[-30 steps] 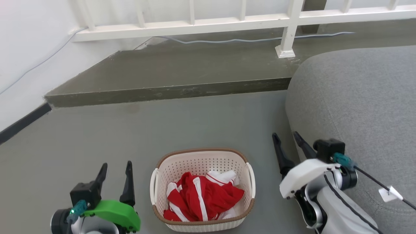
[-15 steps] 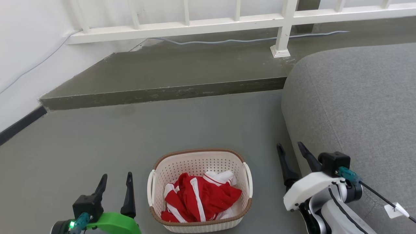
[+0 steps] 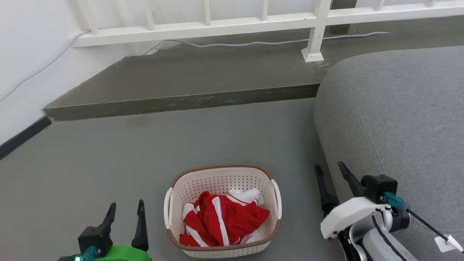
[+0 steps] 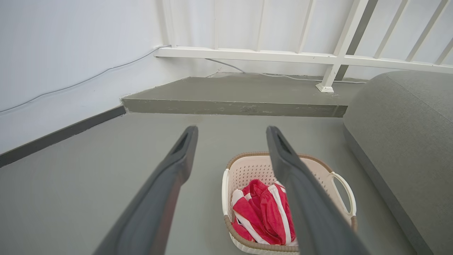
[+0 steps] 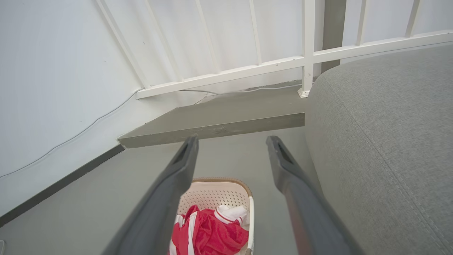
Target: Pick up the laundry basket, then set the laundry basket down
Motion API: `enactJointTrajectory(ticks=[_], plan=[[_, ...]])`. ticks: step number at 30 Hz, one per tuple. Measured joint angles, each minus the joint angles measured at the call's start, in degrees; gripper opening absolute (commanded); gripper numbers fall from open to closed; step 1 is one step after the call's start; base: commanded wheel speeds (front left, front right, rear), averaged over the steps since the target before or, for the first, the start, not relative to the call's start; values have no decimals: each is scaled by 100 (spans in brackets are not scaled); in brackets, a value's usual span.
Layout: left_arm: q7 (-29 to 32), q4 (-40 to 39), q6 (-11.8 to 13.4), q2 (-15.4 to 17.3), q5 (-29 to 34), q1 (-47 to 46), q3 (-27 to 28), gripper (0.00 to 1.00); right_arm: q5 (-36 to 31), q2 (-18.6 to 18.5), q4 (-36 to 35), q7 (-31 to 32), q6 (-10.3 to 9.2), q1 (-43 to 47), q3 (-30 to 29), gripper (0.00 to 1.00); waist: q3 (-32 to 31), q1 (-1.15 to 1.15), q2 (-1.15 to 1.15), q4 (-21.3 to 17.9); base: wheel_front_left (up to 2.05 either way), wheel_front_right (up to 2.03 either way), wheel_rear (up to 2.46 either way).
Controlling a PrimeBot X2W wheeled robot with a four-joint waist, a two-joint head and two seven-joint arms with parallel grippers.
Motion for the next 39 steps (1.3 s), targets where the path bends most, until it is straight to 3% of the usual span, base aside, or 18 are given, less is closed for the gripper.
enactJointTrajectory(ticks=[30, 31, 39], plan=[[0, -202, 26, -5, 62, 185, 42, 100, -311, 79, -224, 0, -2, 339, -234, 100, -27, 0, 0, 37, 0, 0, 0], [0, -191, 26, -9, 69, 191, 49, 0, -313, 81, -214, 0, -1, 343, -236, 0, -31, 0, 0, 38, 0, 0, 0], [34, 25, 14, -73, -59, 240, 32, 0, -188, 144, -27, 13, 20, 570, -256, 0, -27, 0, 0, 43, 0, 0, 0]])
